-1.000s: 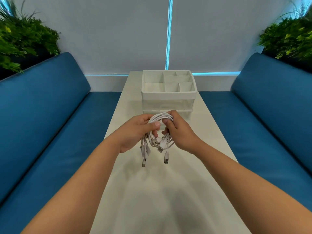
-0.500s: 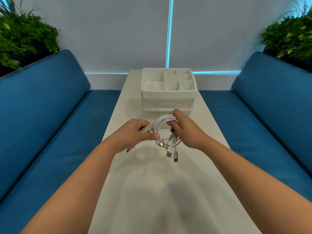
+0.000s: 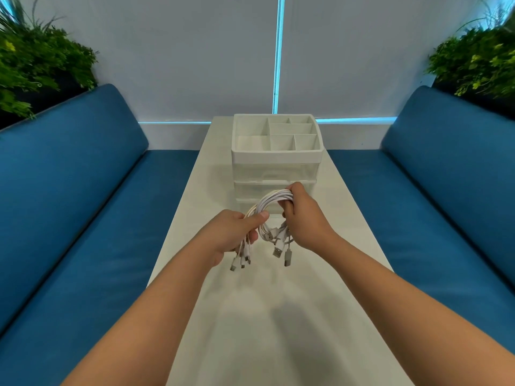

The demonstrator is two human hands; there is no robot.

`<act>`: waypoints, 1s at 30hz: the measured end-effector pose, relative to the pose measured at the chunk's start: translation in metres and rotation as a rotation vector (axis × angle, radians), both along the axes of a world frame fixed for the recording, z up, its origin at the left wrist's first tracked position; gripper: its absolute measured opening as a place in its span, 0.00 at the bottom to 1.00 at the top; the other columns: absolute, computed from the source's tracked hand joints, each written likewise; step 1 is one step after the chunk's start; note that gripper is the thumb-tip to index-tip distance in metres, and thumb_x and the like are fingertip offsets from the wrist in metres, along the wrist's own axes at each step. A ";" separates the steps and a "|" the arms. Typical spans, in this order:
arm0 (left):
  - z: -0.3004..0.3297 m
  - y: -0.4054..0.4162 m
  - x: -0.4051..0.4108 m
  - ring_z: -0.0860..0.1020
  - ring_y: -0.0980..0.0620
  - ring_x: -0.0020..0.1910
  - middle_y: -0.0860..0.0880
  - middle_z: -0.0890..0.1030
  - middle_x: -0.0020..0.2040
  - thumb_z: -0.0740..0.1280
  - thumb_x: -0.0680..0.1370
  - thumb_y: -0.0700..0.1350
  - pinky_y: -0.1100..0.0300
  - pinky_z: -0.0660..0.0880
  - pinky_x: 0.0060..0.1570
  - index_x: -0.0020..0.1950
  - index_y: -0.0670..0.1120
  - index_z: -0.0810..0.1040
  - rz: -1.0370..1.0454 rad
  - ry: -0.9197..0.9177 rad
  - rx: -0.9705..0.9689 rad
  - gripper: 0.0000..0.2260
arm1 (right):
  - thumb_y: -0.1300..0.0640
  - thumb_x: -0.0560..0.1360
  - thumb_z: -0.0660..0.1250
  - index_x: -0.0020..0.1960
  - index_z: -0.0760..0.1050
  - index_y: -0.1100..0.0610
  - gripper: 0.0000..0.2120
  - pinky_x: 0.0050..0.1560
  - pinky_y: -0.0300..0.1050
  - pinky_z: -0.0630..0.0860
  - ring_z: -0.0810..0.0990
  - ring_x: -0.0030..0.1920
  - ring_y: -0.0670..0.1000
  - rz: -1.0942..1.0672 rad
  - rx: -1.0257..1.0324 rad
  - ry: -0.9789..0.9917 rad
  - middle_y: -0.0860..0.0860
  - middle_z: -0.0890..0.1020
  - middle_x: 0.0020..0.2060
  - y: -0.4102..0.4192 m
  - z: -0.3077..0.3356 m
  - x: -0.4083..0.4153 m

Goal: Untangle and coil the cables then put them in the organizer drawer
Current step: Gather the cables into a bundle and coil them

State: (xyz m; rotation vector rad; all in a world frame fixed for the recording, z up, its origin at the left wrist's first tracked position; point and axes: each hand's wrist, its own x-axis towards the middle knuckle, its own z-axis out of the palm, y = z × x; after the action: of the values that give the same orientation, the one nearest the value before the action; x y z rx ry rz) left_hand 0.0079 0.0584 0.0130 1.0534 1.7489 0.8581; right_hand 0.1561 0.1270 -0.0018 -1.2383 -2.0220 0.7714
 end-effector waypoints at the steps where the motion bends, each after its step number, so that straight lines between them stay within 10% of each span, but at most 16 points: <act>1: 0.000 0.000 -0.001 0.73 0.52 0.30 0.50 0.79 0.31 0.69 0.76 0.60 0.59 0.70 0.39 0.38 0.44 0.78 0.011 -0.033 -0.013 0.19 | 0.58 0.83 0.53 0.52 0.67 0.59 0.06 0.29 0.39 0.65 0.68 0.32 0.48 -0.011 0.009 0.001 0.52 0.73 0.37 -0.001 -0.002 0.000; 13: -0.016 0.000 0.004 0.82 0.51 0.32 0.44 0.84 0.37 0.72 0.77 0.50 0.62 0.78 0.32 0.43 0.40 0.79 0.302 -0.258 0.137 0.13 | 0.57 0.77 0.66 0.53 0.70 0.60 0.09 0.47 0.52 0.79 0.83 0.45 0.55 0.079 -0.231 0.176 0.56 0.82 0.43 -0.008 -0.003 0.000; 26: 0.000 -0.002 0.007 0.79 0.59 0.26 0.42 0.85 0.42 0.65 0.79 0.41 0.70 0.69 0.20 0.48 0.38 0.81 0.170 -0.206 0.129 0.08 | 0.58 0.78 0.64 0.45 0.75 0.59 0.05 0.39 0.43 0.69 0.73 0.37 0.51 0.240 -0.480 0.060 0.52 0.75 0.33 -0.004 0.011 0.004; 30: 0.004 0.000 -0.004 0.80 0.44 0.43 0.38 0.84 0.46 0.57 0.77 0.39 0.54 0.80 0.46 0.51 0.33 0.82 0.153 -0.394 0.043 0.16 | 0.59 0.78 0.62 0.46 0.73 0.62 0.06 0.42 0.45 0.69 0.75 0.37 0.51 0.189 -0.521 0.139 0.54 0.74 0.34 -0.001 0.008 0.006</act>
State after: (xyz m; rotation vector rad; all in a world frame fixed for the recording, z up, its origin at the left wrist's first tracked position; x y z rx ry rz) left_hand 0.0041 0.0582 0.0174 0.7228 1.4930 1.1203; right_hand 0.1624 0.1255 0.0062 -1.2285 -1.9025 1.5040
